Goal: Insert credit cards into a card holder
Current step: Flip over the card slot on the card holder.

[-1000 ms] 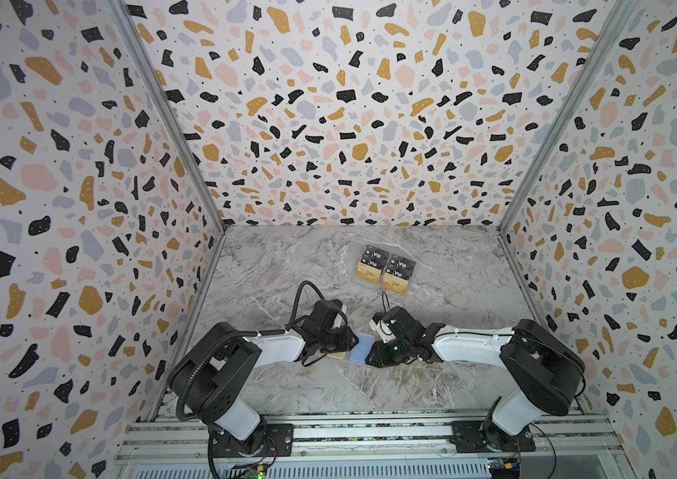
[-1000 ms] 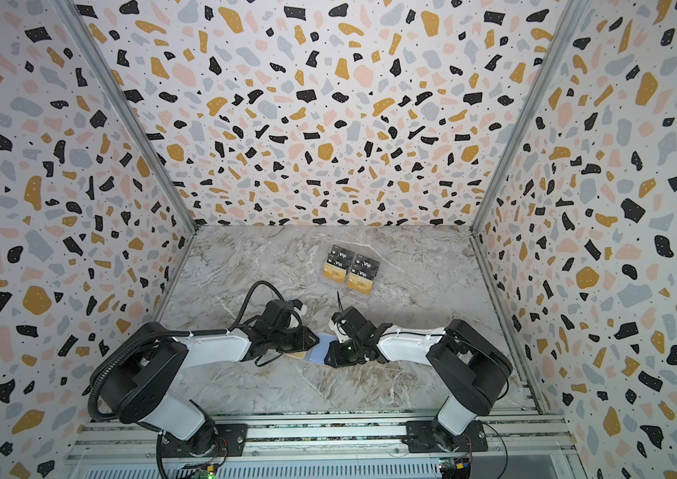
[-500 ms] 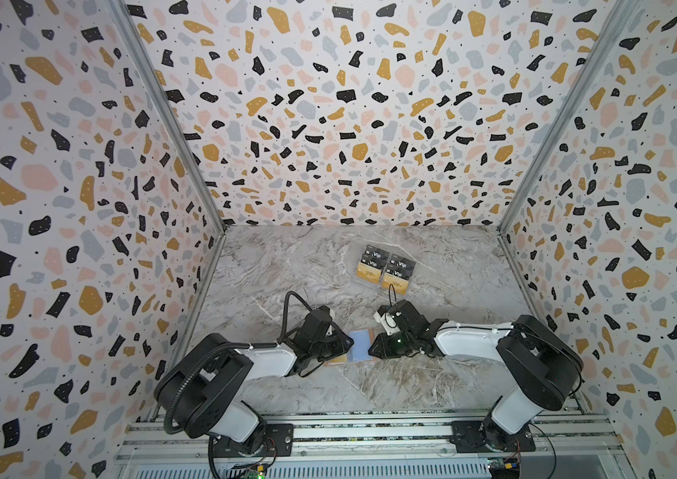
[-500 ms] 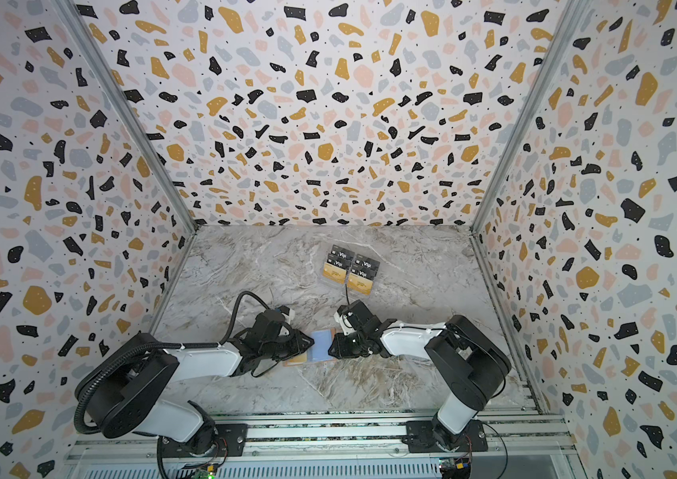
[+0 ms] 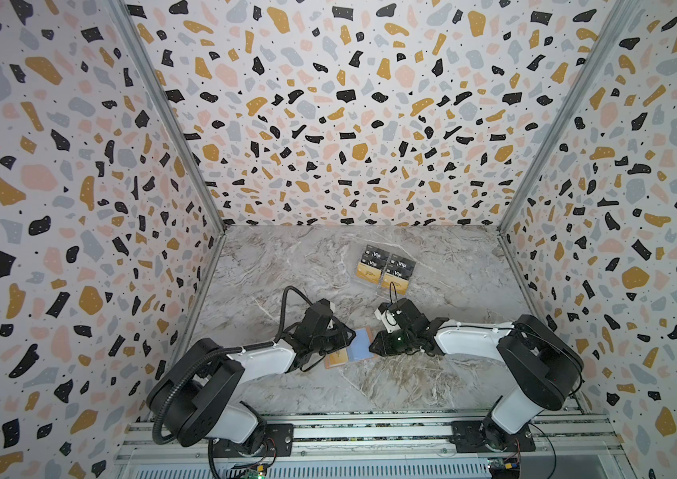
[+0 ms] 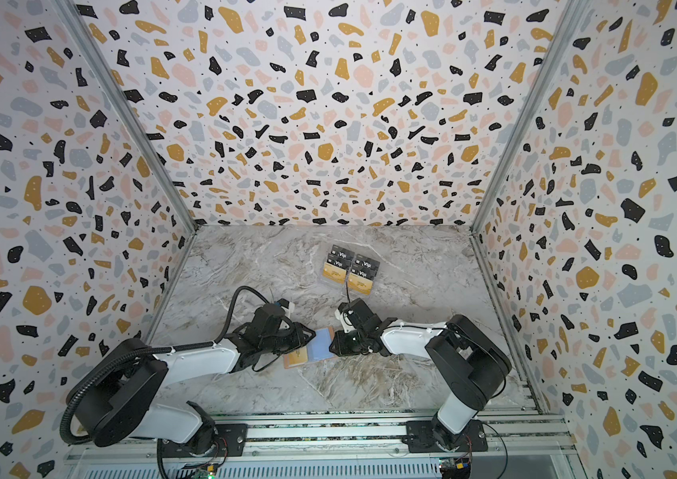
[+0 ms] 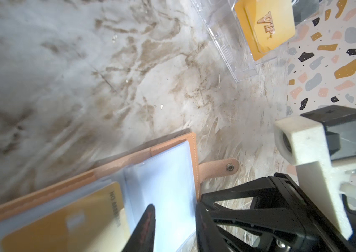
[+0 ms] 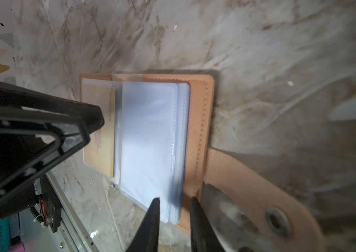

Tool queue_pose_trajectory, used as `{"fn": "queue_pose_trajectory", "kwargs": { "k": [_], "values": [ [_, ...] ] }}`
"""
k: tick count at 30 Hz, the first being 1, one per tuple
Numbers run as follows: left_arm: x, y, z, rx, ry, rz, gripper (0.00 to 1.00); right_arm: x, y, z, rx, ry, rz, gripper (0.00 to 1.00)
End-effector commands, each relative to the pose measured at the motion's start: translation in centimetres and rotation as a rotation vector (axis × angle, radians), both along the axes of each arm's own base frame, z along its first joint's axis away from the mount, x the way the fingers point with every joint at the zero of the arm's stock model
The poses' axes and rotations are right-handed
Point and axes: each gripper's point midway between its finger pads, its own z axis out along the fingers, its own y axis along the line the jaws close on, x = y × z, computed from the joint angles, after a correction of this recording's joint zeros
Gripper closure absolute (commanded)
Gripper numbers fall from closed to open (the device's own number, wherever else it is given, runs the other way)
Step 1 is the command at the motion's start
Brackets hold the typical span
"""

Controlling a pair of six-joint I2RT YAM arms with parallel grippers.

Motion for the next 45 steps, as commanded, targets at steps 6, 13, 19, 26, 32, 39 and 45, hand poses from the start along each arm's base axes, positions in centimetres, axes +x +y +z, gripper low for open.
{"fn": "queue_pose_trajectory", "kwargs": {
  "k": [6,13,19,26,32,39,45],
  "values": [
    [-0.2,-0.1,-0.9,0.037,0.024,-0.033,0.66,2.3,1.8,3.7,0.031,-0.109,0.018,0.74],
    [-0.6,-0.5,-1.3,-0.014,0.037,-0.034,0.64,3.7,2.3,3.1,0.008,-0.134,0.038,0.72],
    [-0.8,-0.5,-1.8,-0.006,0.050,-0.048,0.61,4.6,1.3,1.3,-0.017,-0.121,0.030,0.72],
    [-0.9,-1.0,-2.2,-0.027,0.059,-0.063,0.60,4.4,1.0,0.4,-0.023,-0.102,0.029,0.71],
    [-1.3,-1.4,-2.0,-0.068,0.067,-0.076,0.60,3.7,0.6,-0.2,-0.025,-0.078,0.025,0.71],
    [-1.5,-1.8,-1.6,-0.100,0.065,-0.097,0.60,3.3,0.4,-0.6,-0.023,-0.070,0.021,0.72],
    [-1.7,-2.3,-1.5,-0.112,0.066,-0.124,0.61,2.9,0.2,-1.0,-0.022,-0.059,0.016,0.71]
  ]
}}
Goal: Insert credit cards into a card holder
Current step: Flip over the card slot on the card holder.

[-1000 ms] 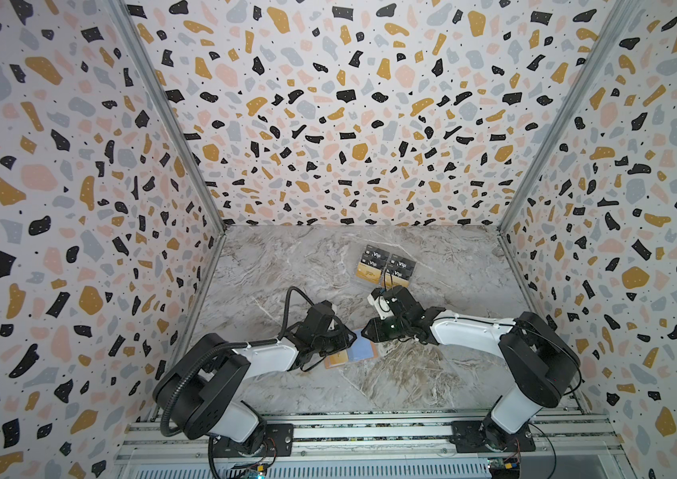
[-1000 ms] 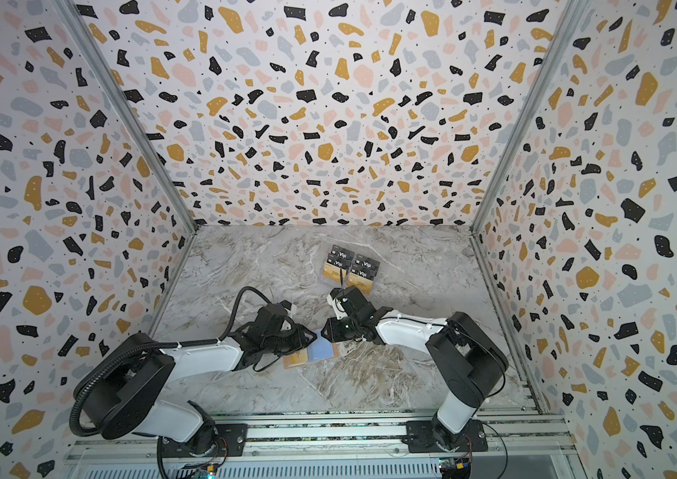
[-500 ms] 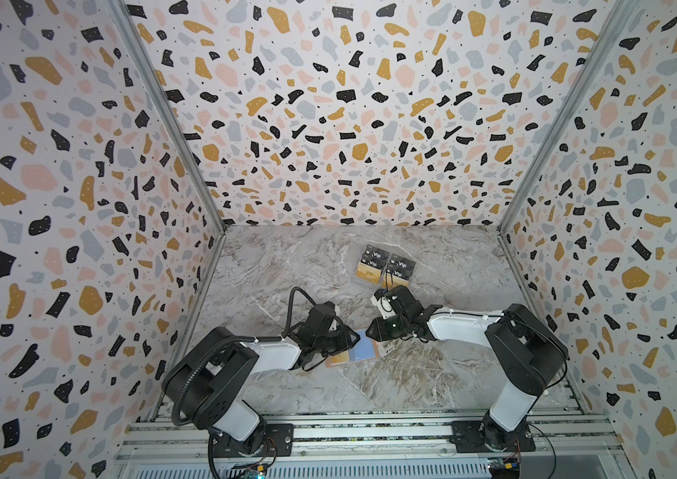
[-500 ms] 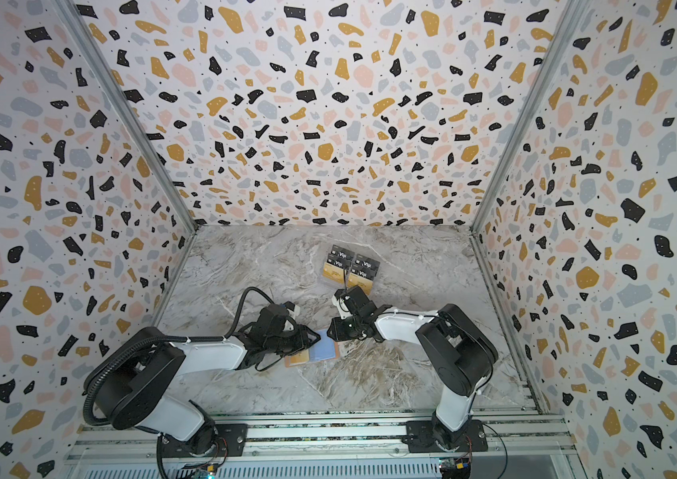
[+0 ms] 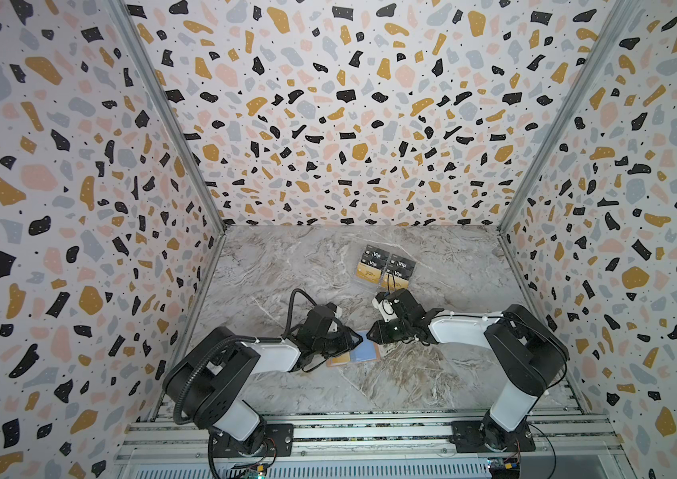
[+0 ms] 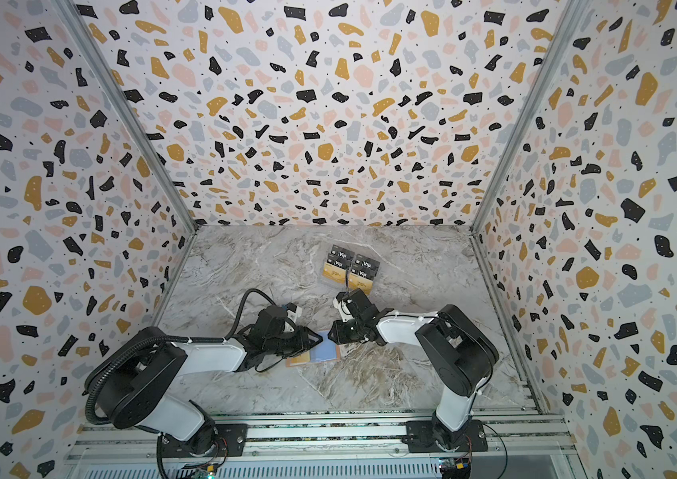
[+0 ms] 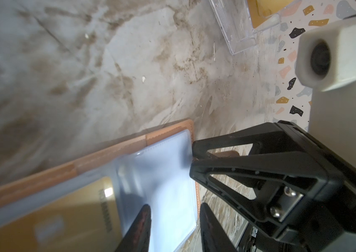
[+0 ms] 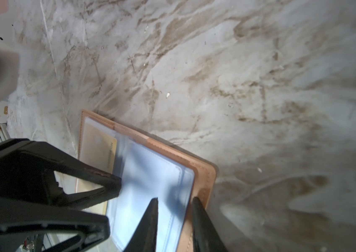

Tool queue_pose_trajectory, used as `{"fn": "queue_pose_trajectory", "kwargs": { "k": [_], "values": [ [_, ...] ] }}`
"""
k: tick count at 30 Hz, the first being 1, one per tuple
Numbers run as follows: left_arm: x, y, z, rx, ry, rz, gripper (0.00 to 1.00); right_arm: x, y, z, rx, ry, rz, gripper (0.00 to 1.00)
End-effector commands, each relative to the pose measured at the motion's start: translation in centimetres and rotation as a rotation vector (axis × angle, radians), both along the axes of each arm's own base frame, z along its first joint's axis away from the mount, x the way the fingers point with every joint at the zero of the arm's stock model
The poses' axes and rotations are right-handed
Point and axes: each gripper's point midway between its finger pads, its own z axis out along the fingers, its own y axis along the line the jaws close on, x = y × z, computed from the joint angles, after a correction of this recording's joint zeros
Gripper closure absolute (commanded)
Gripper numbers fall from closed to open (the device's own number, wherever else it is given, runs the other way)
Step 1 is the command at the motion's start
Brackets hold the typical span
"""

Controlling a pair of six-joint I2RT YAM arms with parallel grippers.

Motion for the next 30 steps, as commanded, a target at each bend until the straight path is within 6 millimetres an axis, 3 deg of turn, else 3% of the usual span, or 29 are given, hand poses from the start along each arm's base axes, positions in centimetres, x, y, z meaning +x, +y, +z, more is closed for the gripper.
{"fn": "queue_pose_trajectory", "kwargs": {
  "k": [1,23,30],
  "values": [
    [-0.3,-0.5,0.0,-0.027,0.003,-0.029,0.61,-1.1,-0.5,-0.7,-0.023,0.031,0.001,0.72],
    [-0.6,0.7,-1.7,-0.001,0.019,0.022,0.68,-0.9,0.5,-0.1,0.022,0.036,0.029,0.74],
    [-0.6,0.8,-1.7,-0.017,0.016,0.022,0.81,-1.4,0.3,-0.3,0.026,0.051,0.014,0.75]
  ]
}}
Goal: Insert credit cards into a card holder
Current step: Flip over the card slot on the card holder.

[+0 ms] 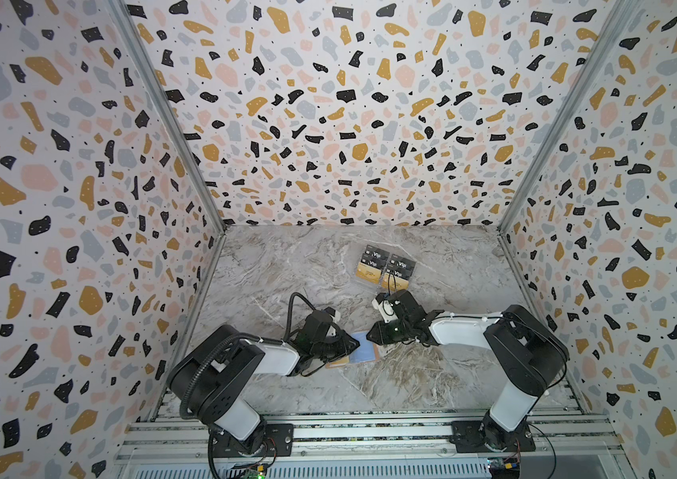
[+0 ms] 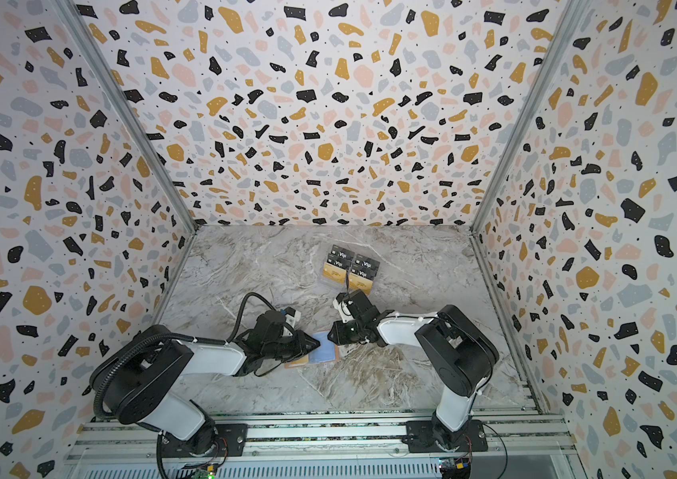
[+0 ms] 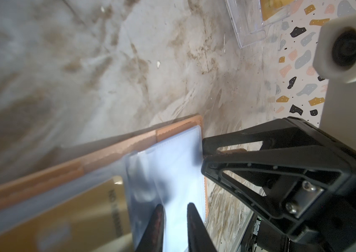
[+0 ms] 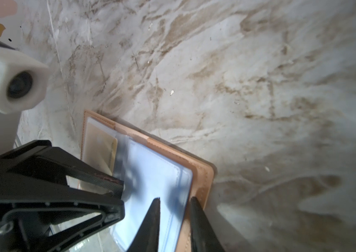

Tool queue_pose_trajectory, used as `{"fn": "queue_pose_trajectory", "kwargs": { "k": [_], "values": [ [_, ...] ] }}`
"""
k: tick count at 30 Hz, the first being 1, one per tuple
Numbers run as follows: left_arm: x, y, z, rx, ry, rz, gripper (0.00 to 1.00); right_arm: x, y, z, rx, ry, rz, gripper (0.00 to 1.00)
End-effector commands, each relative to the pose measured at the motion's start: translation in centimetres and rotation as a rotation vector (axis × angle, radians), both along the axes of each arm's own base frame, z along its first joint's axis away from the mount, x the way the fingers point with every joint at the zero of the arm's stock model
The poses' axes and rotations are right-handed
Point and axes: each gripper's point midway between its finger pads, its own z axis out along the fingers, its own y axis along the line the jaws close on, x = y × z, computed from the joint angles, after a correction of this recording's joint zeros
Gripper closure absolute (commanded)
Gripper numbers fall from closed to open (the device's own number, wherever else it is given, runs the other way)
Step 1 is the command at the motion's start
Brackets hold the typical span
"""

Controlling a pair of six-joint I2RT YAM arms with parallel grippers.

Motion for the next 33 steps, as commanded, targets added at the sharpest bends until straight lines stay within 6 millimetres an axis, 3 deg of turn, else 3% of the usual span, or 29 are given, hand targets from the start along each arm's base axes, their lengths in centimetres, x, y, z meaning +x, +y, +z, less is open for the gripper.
{"fn": "queue_pose_trajectory", "kwargs": {
  "k": [1,11,23,33],
  "values": [
    [0.0,0.3,-0.5,-0.004,-0.002,0.008,0.82,-1.1,0.0,-0.3,0.005,0.041,0.007,0.75],
    [0.0,0.7,-0.8,0.018,-0.017,0.000,1.00,-0.4,0.4,1.4,0.031,0.000,0.005,0.75],
    [-0.2,0.9,1.4,-0.019,-0.090,-0.017,1.00,0.0,0.2,3.1,0.065,-0.032,-0.020,0.76],
    [-0.8,1.2,1.5,-0.041,-0.108,-0.017,1.00,-0.4,-0.7,2.7,0.073,-0.011,-0.051,0.76]
  ]
}}
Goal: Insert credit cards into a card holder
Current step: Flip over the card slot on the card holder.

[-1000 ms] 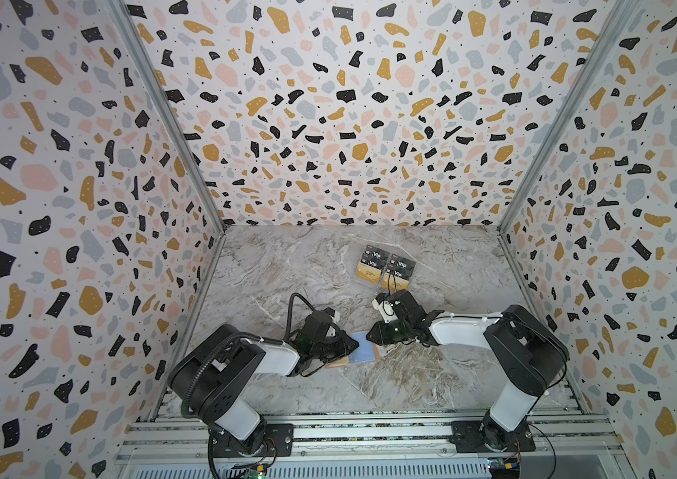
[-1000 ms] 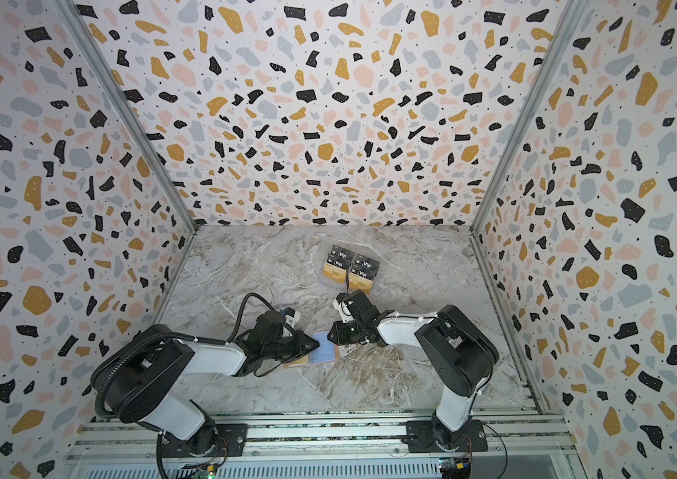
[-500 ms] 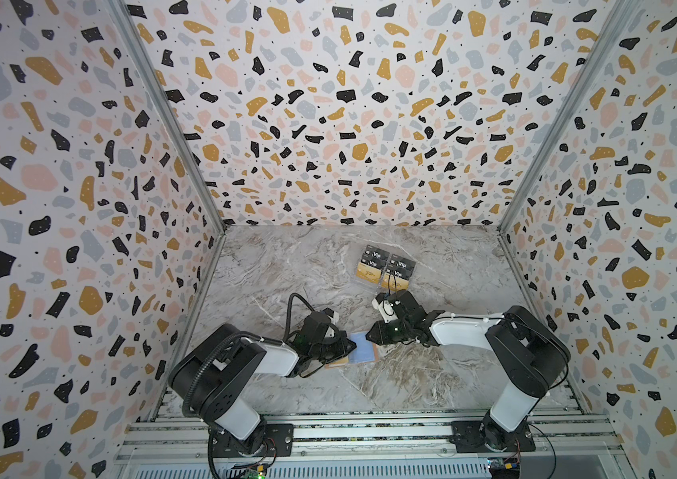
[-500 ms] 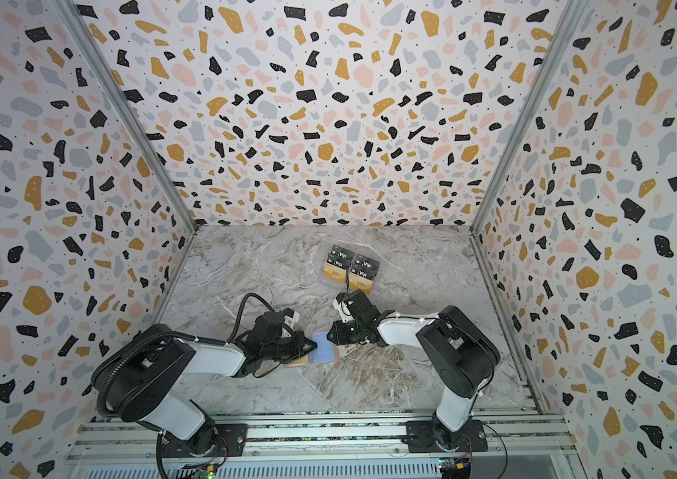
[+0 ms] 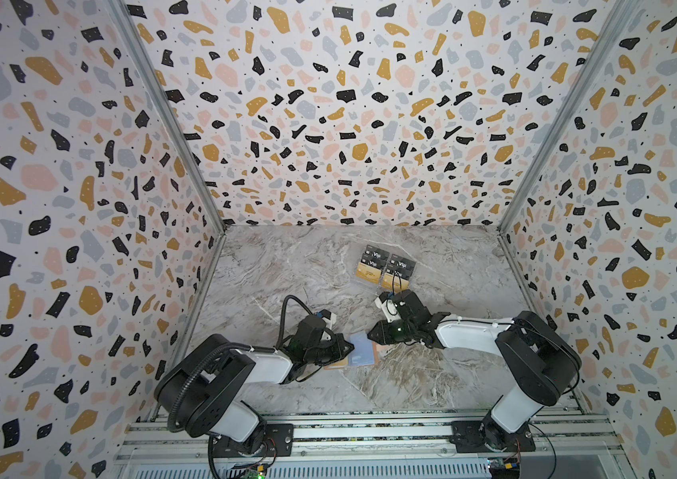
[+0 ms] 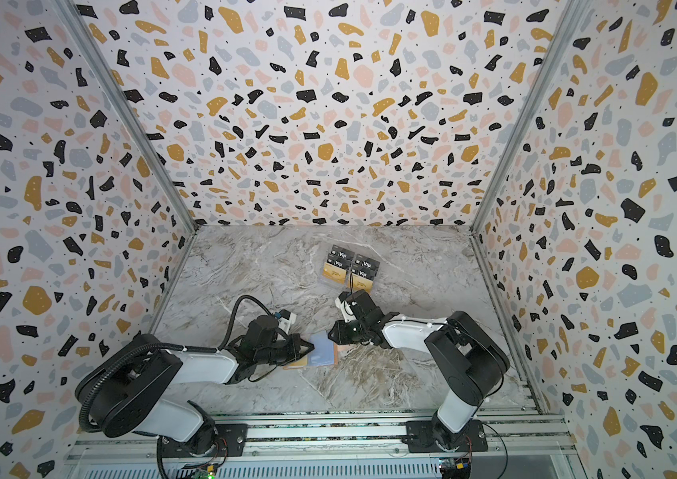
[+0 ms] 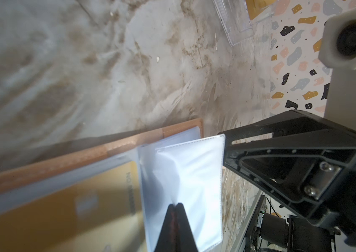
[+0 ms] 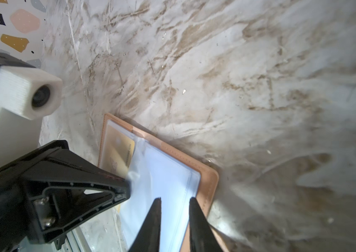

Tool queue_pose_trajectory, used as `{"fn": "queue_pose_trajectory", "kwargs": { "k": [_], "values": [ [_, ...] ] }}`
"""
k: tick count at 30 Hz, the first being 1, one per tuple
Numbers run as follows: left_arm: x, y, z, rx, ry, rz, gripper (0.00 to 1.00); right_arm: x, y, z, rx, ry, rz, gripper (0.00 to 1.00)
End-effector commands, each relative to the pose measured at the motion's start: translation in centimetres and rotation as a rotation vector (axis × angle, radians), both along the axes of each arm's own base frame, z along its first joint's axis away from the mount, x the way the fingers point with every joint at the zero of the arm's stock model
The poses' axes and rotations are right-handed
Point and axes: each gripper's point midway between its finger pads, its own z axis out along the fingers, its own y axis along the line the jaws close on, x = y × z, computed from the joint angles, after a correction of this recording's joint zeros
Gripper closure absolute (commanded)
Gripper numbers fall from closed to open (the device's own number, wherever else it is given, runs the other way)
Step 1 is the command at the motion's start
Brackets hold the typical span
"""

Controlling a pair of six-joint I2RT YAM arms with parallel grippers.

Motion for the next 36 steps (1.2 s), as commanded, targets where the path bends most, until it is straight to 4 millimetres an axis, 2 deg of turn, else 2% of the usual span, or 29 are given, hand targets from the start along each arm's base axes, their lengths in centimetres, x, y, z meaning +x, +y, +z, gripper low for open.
{"fn": "queue_pose_trajectory", "kwargs": {
  "k": [1,10,27,33,36],
  "values": [
    [0.2,-0.1,1.0,-0.034,-0.050,-0.010,1.00,-0.1,-0.2,1.1,0.030,-0.010,-0.014,0.76],
    [0.0,0.3,1.4,-0.046,-0.067,-0.011,1.00,-1.8,0.4,0.2,0.012,0.021,0.036,0.78],
    [-0.5,0.4,1.1,-0.049,-0.058,-0.027,1.00,-3.4,3.4,1.3,0.026,0.010,0.130,0.80],
    [-0.5,1.0,1.2,-0.007,-0.047,-0.019,0.67,-3.9,4.1,1.5,0.074,0.031,0.147,0.80],
    [-0.7,1.7,1.5,0.041,-0.058,-0.029,0.54,-4.0,4.4,1.7,0.096,0.039,0.159,0.79]
  ]
}}
